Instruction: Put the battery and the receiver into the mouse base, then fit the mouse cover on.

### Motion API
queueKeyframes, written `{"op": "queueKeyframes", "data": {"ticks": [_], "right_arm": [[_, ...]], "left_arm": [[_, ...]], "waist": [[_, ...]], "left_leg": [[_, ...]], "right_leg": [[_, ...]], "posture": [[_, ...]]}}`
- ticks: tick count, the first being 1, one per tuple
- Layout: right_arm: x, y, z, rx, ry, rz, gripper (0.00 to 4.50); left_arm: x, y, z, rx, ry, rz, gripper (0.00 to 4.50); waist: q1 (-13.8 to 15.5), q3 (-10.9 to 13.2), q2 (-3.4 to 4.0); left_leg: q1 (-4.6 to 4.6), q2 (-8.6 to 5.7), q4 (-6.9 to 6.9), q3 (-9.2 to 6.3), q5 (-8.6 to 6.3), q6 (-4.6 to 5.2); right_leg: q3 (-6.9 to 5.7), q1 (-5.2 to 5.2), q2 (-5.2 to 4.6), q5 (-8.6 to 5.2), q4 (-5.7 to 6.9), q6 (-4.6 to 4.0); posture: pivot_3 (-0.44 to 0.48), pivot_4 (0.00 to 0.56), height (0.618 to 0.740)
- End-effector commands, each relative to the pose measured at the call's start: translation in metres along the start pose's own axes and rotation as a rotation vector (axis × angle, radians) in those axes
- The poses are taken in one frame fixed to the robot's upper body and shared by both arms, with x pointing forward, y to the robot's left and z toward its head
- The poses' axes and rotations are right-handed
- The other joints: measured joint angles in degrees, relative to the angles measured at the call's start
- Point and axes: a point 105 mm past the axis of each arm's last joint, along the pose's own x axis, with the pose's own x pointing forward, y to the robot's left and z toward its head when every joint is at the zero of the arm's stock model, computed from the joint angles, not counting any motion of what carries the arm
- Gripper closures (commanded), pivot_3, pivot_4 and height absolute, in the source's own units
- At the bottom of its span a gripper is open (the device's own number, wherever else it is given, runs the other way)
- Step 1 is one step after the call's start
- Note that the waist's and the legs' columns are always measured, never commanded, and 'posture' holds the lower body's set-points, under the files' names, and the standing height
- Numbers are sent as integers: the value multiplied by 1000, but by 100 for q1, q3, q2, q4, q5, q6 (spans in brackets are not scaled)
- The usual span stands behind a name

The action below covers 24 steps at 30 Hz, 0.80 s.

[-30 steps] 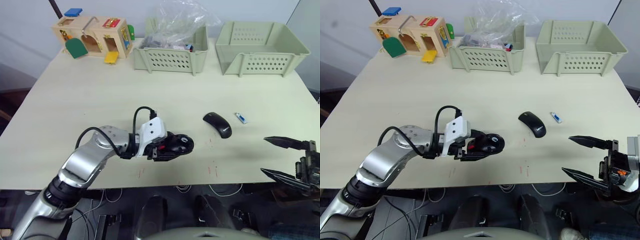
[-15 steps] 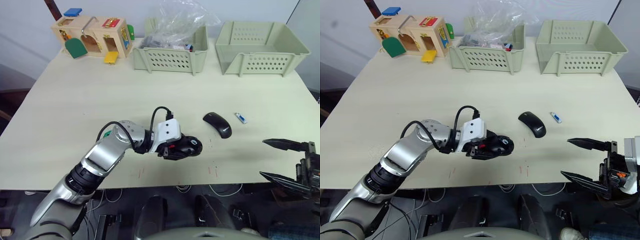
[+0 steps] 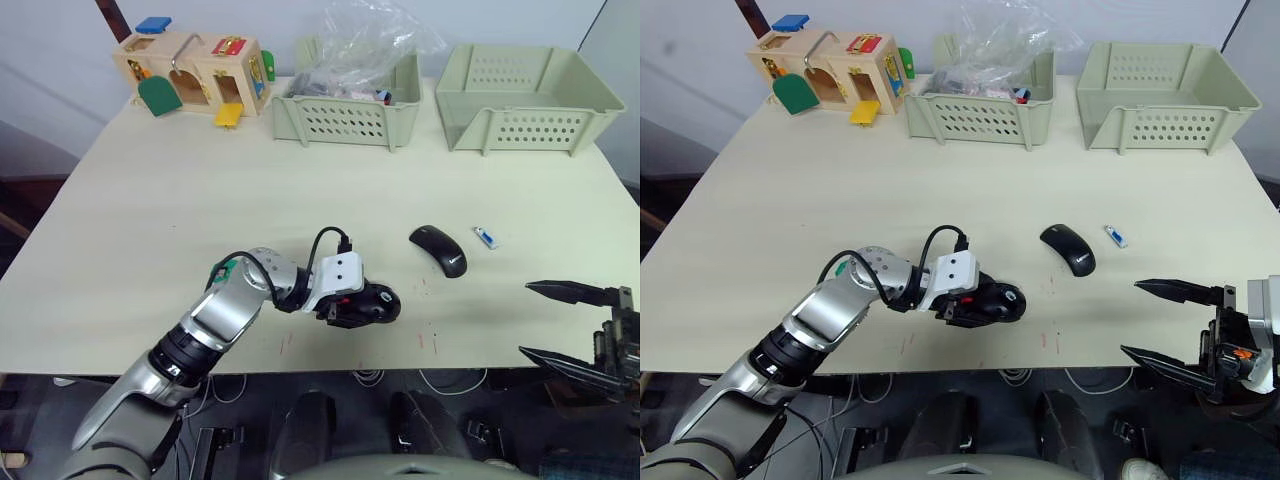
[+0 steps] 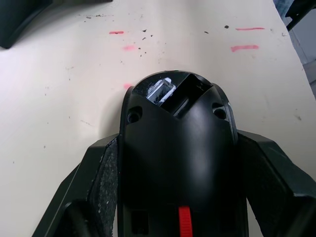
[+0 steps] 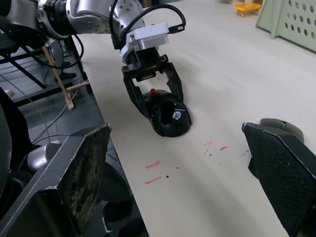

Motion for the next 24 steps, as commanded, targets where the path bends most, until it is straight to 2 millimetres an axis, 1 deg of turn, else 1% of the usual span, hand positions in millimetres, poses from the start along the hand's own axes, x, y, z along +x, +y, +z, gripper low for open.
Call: {"op": "queueKeyframes", "data": {"ticks": [1,4,7,9,11,14,16,17,19,21,24], "right_arm": [[-1,0,7,-39,-5,-15,0],[1,-6,9,-19,-28,-67,0],[3,-11,10,6,-41,-116,0],[6,-19,7,23,-20,-189,0],[10,-36,-3,65,65,-330,0],[18,-53,-4,121,82,-431,0],[20,-60,-8,137,132,-465,0],[25,-64,-12,166,175,-476,0],[38,-72,-18,141,260,-492,0],[47,-77,-18,153,262,-480,0],[53,-81,-19,176,254,-472,0]], "left_arm": [[7,0,-15,-16,48,12,1608],[9,-5,-20,-18,47,9,1608],[10,-8,-21,-16,44,8,1608],[7,-17,-24,-14,41,5,1608],[3,-25,-27,-14,39,4,1608],[2,-29,-29,-15,39,6,1608],[2,-29,-29,-17,39,6,1608],[2,-30,-29,-25,38,2,1608],[2,-30,-31,-45,38,-6,1608],[1,-28,-34,-61,42,-8,1608],[1,-24,-36,-61,52,-6,1608]], "waist": [[15,-10,11],[22,-23,19],[25,-33,26],[7,-43,31],[-37,-51,27],[-90,-66,24],[-88,-67,25],[-86,-68,25],[-112,-69,24],[-120,-71,19],[-87,-72,16]], "left_leg": [[0,0,0,0,0,0],[1,-1,0,0,0,0],[3,-1,0,-1,0,0],[4,-1,-1,-1,0,0],[6,0,-3,-1,0,0],[13,5,-13,3,0,0],[16,5,-19,5,0,0],[15,5,-20,4,0,0],[17,5,-25,8,0,1],[17,5,-25,8,0,1],[12,5,-26,3,-1,1]], "right_leg": [[0,0,0,0,0,0],[2,1,-1,1,0,1],[4,2,-1,1,0,1],[6,2,-1,1,0,1],[8,2,-1,0,0,0],[14,0,3,0,0,-2],[16,-1,6,-1,0,-3],[16,-2,6,-1,0,-3],[19,-3,6,-1,-1,-4],[19,-5,6,-1,-2,-3],[15,-7,7,-2,-3,-4]], "posture": [[0,150,740],[0,150,740],[0,150,740],[0,150,740],[0,150,740],[0,150,740],[0,150,740],[0,150,740],[0,150,740],[0,150,740],[0,150,740]]}}
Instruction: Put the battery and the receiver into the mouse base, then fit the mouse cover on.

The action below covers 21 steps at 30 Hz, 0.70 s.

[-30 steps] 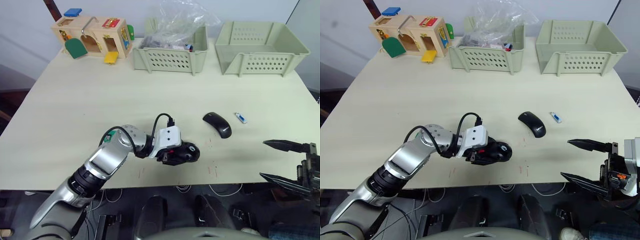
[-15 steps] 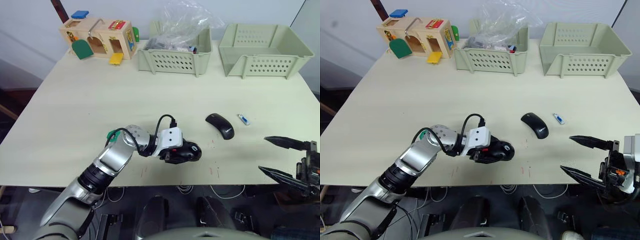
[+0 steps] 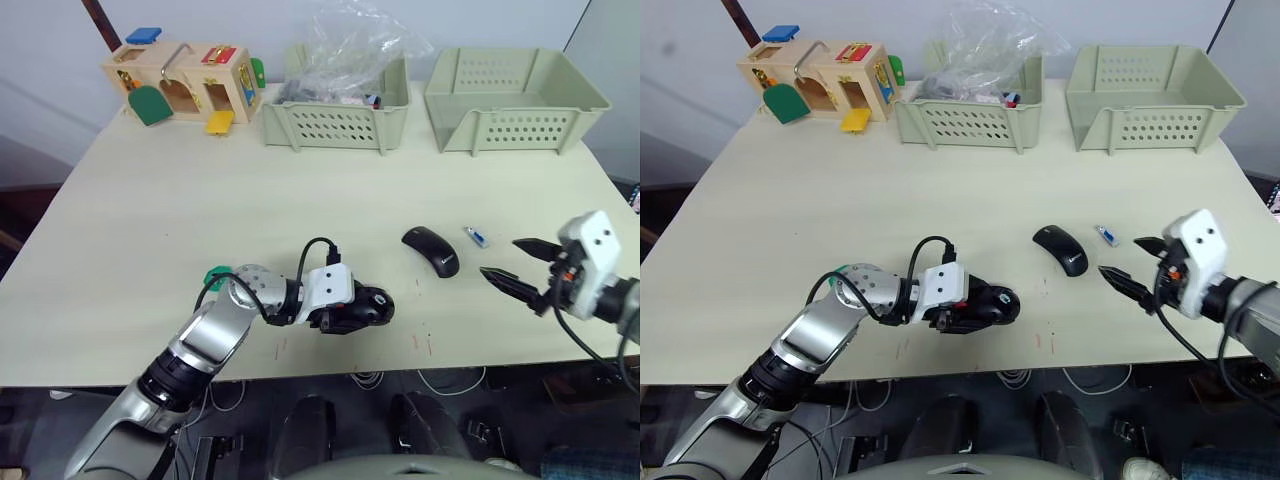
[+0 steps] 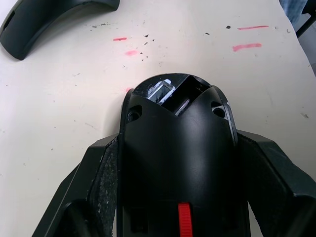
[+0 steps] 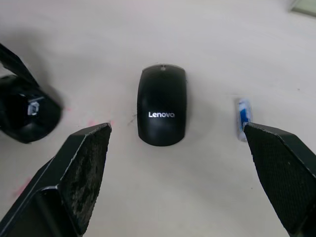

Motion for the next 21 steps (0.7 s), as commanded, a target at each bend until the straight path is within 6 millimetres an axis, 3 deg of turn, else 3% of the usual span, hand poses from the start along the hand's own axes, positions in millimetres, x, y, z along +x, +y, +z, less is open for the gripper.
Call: {"op": "queueKeyframes", "data": {"ticks": [1,15,18,21], "right_arm": [[6,-4,2,14,7,-12,0],[38,-33,-8,111,139,-193,0],[49,-45,-9,111,144,-267,840],[53,-51,-11,110,147,-300,2334]], "left_arm": [[6,-10,-25,-75,75,-62,1608],[5,-13,-28,-100,78,-87,1608],[4,-14,-29,-103,80,-86,1622],[4,-14,-29,-103,79,-85,1622]], "waist": [[21,-1,-2],[-33,-10,-1],[-62,-11,1],[-76,-11,0]], "left_leg": [[-1,0,-2,-1,0,0],[-1,4,-2,3,0,1],[-1,3,-5,6,0,2],[-3,3,-5,5,0,1]], "right_leg": [[-2,0,1,0,-2,-1],[3,-2,3,4,-3,-6],[4,-3,3,12,-4,-19],[4,-4,3,12,-4,-19]], "posture": [[0,150,740],[0,150,740],[0,150,740],[0,150,740]]}}
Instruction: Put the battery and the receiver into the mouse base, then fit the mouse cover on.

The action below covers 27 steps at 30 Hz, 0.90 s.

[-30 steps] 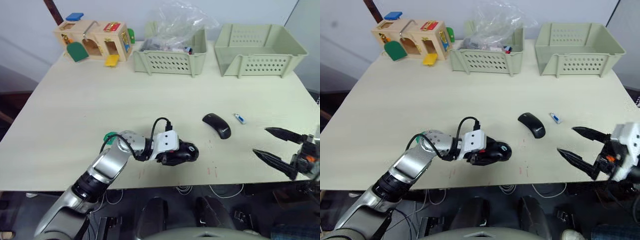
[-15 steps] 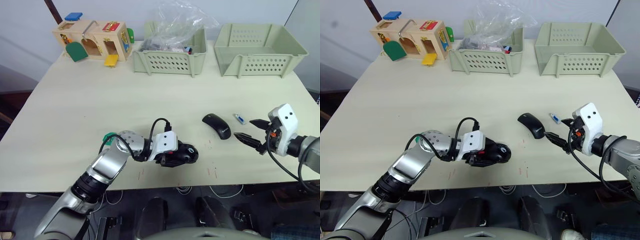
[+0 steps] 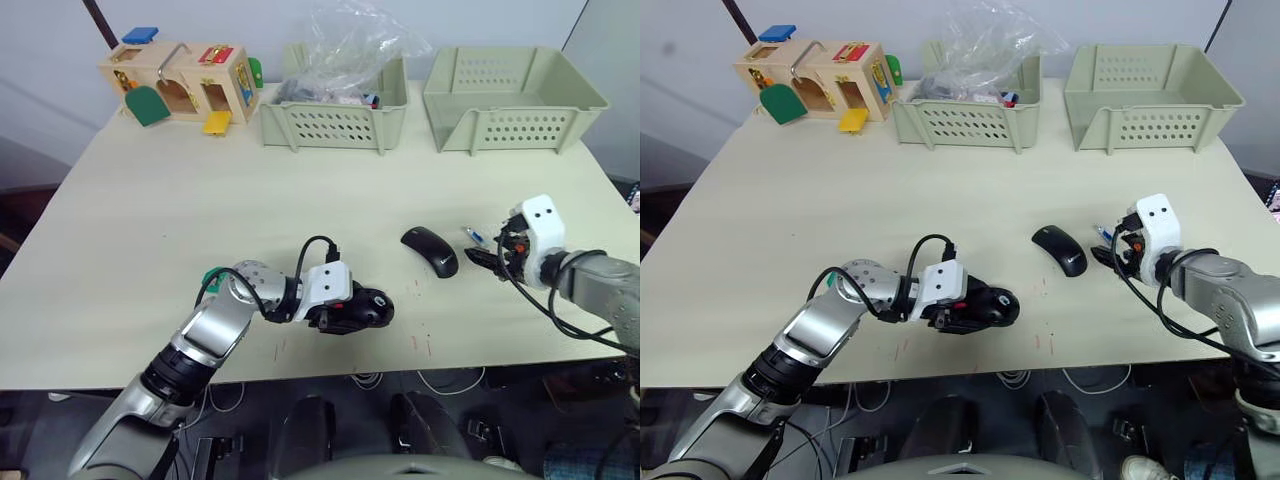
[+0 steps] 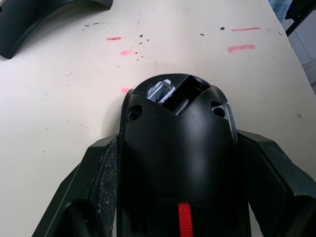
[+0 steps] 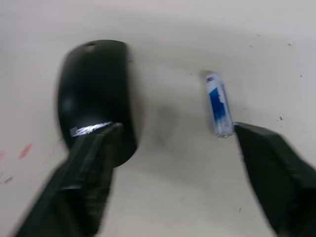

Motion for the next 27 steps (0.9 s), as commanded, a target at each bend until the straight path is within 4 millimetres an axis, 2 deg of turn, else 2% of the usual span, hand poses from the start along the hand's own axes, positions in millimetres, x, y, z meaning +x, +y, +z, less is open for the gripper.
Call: {"op": "queueKeyframes", "data": {"ticks": [1,11,25,26,27], "right_arm": [[2,-11,9,-14,-38,-70,2334],[17,-16,8,6,-54,-107,2334],[28,-18,-2,26,-44,-101,2334],[29,-18,-4,27,-42,-97,2752],[29,-18,-5,27,-41,-97,2752]], "left_arm": [[6,-15,-25,-79,79,-48,1622],[7,-16,-23,-79,77,-44,1622],[5,-15,-20,-76,77,-38,1622],[5,-15,-20,-76,77,-38,1622],[5,-15,-19,-76,77,-38,1622]], "waist": [[-7,0,0],[-33,0,0],[-38,1,1],[-38,1,1],[-38,0,1]], "left_leg": [[0,0,0,-1,0,0],[0,0,-1,2,0,0],[-1,0,-3,2,0,0],[-1,0,-3,3,0,1],[-1,0,-3,3,0,0]], "right_leg": [[-1,0,0,0,0,0],[1,0,-1,-1,-2,3],[1,-1,0,0,-4,1],[1,-2,-1,0,-4,1],[1,-2,0,0,-4,1]], "posture": [[0,150,740],[0,150,740],[0,150,740],[0,150,740],[0,150,740]]}}
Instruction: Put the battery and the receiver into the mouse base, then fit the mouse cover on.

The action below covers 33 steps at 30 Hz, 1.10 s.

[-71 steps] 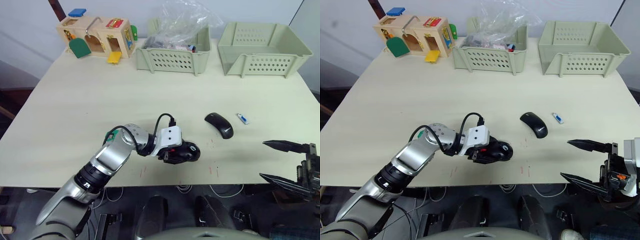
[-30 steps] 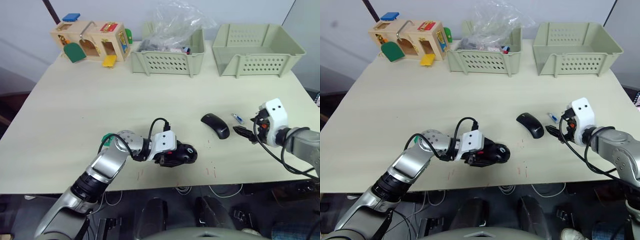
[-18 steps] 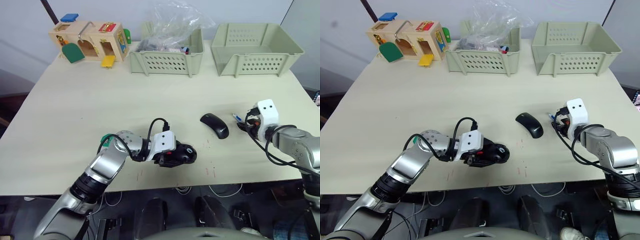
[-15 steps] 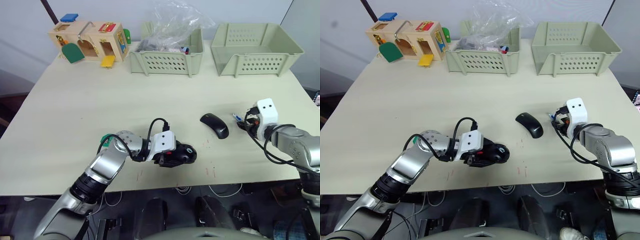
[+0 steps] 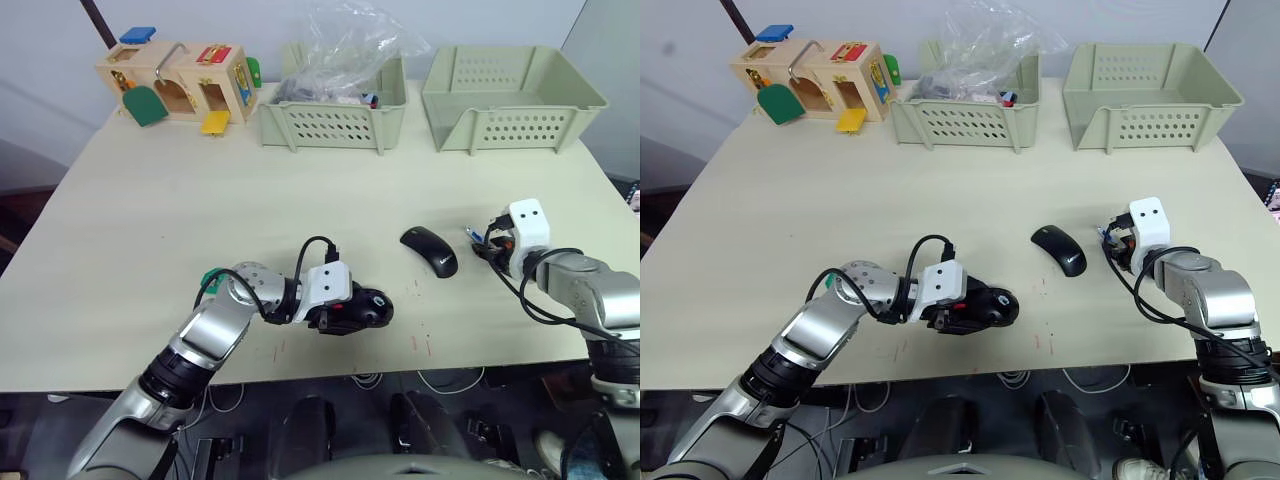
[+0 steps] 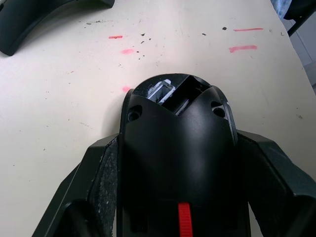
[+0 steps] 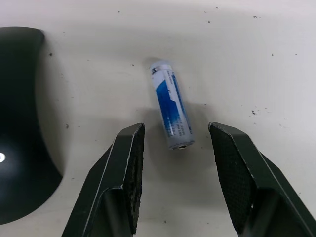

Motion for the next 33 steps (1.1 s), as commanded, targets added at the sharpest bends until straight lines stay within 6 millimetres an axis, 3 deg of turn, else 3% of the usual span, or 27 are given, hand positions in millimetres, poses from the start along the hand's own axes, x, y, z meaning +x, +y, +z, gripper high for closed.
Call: {"op": "queueKeyframes", "data": {"ticks": [1,3,5,13,15,21,25,28,33], "right_arm": [[-2,-2,7,-14,-39,0,3157],[-2,-1,6,-19,-38,5,3969],[-4,-2,6,-35,-37,8,4386],[-26,5,17,-171,-60,59,4386],[-43,10,27,-268,-77,87,4386],[-100,54,40,-303,-6,394,4386],[-120,78,35,-314,113,529,4386],[-125,98,27,-327,197,644,4386],[-98,122,25,-183,246,731,4386]], "left_arm": [[7,-13,-22,-71,75,-49,1622],[7,-13,-22,-72,75,-49,1622],[7,-13,-22,-72,74,-48,1622],[7,-12,-22,-73,74,-45,1622],[7,-12,-22,-72,76,-45,1622],[6,-10,-24,-77,82,-45,1622],[6,-10,-26,-79,85,-49,1622],[6,-10,-28,-80,88,-49,1622],[6,-9,-30,-78,90,-50,1622]], "waist": [[0,0,0],[-1,0,0],[-1,0,0],[2,1,0],[7,2,2],[12,6,1],[8,6,-2],[9,7,-4],[-5,5,-13]], "left_leg": [[0,0,0,0,0,0],[0,0,0,0,0,0],[0,0,0,0,0,0],[-1,0,-1,0,0,0],[-1,0,-1,-1,0,0],[-2,0,-3,-6,0,0],[0,3,-2,-8,0,0],[-2,3,-1,-9,0,0],[-3,4,-3,-10,-1,0]], "right_leg": [[0,0,0,0,0,0],[0,0,0,0,0,0],[0,0,0,-1,0,1],[0,-1,-1,-2,-1,3],[-1,-1,-1,-11,-1,18],[-5,-1,-2,-12,-4,19],[-6,-1,-3,-13,-3,19],[-8,-2,-4,-13,-4,19],[-9,-2,-6,-1,-5,-3]], "posture": [[0,150,740],[0,150,740],[0,150,740],[0,150,740],[0,150,740],[0,150,740],[0,150,740],[0,150,740],[0,150,740]]}}
